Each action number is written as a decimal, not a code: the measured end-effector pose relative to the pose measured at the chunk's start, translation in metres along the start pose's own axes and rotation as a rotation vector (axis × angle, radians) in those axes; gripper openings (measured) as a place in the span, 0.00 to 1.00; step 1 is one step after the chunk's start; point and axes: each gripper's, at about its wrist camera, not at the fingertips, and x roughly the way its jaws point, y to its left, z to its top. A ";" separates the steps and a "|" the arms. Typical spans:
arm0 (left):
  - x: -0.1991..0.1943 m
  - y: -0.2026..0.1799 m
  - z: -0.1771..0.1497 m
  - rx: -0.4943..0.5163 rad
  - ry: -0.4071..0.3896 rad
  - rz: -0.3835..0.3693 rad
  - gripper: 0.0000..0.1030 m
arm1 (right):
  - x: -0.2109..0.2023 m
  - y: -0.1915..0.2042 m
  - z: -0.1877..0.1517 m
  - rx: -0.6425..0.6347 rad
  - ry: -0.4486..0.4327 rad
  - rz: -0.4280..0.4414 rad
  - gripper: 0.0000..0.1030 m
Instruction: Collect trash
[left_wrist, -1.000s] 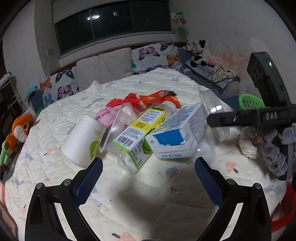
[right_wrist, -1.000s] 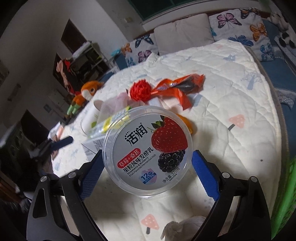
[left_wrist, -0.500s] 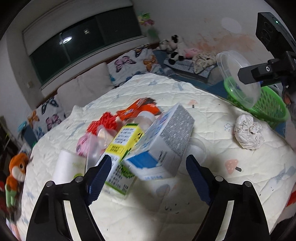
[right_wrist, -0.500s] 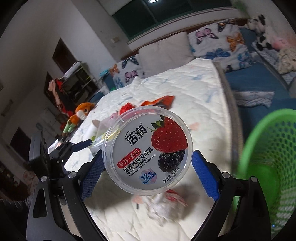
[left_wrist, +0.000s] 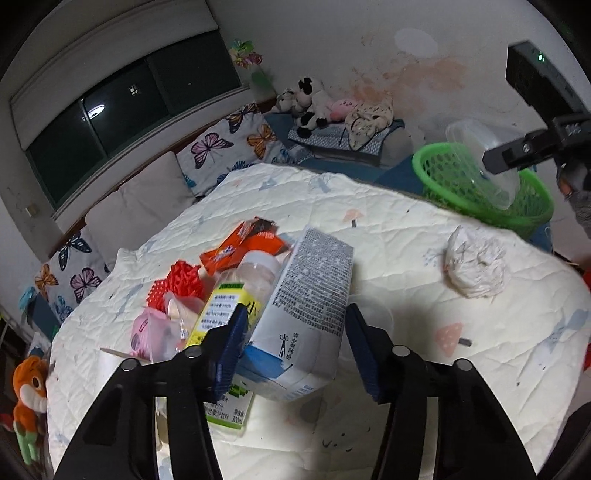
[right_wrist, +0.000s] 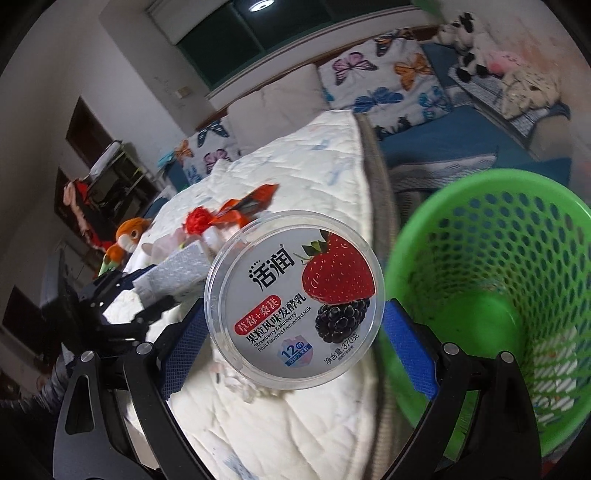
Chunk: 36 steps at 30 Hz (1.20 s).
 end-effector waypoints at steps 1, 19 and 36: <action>-0.001 0.000 0.002 -0.004 -0.004 -0.005 0.50 | -0.002 -0.004 -0.002 0.007 -0.002 -0.010 0.89; -0.038 0.011 0.050 -0.177 -0.080 -0.133 0.41 | -0.018 -0.066 -0.018 0.092 0.003 -0.242 0.90; 0.004 -0.077 0.138 -0.134 -0.108 -0.339 0.41 | -0.063 -0.081 -0.035 0.095 -0.053 -0.298 0.93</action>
